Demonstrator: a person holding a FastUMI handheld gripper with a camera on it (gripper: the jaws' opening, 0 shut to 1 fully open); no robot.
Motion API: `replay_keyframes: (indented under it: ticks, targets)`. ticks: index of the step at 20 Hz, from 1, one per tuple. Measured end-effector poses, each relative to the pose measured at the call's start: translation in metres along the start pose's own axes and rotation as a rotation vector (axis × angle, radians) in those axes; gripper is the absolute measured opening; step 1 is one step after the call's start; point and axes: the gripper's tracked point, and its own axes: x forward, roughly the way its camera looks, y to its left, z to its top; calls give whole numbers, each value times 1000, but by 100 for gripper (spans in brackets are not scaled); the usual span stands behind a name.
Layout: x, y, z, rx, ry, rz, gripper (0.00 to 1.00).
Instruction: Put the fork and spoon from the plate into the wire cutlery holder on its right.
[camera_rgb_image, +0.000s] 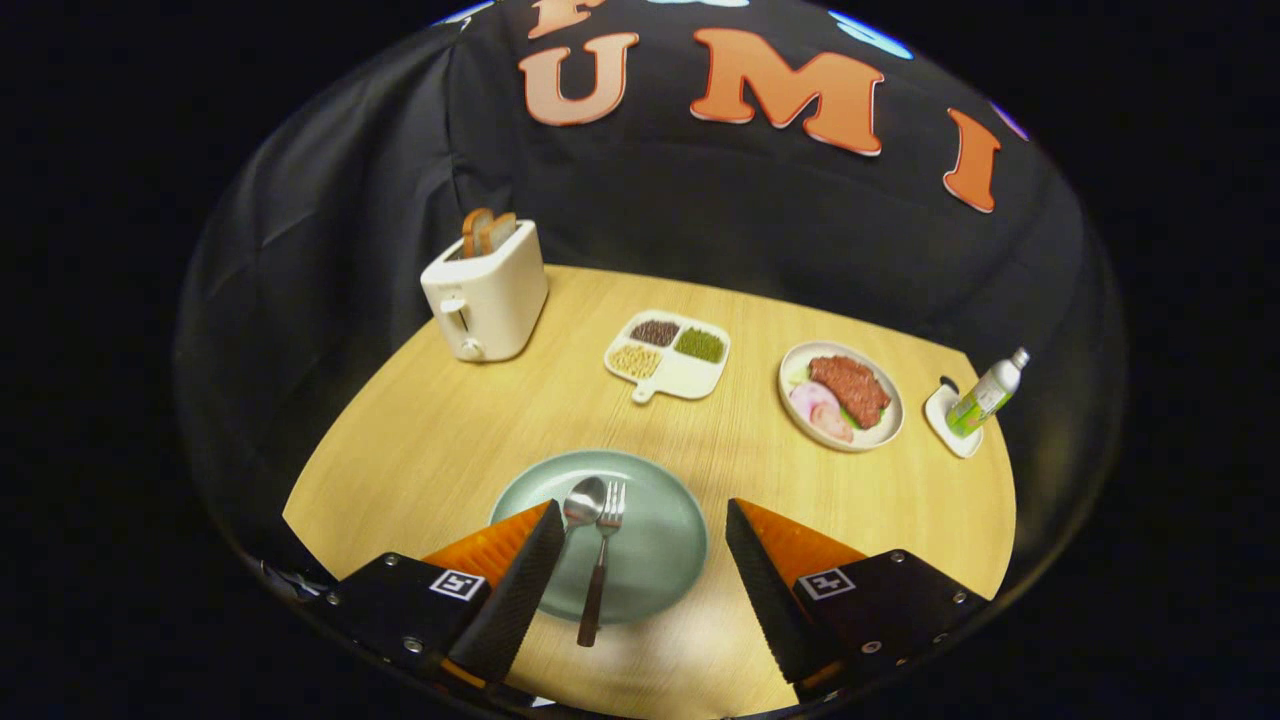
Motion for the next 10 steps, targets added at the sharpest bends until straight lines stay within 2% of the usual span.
replay_keyframes:
  ticks: [4,10]
  targets:
    - [23,7,-38,10,153,30,94]
    - [53,17,-71,-38,312,57,83]
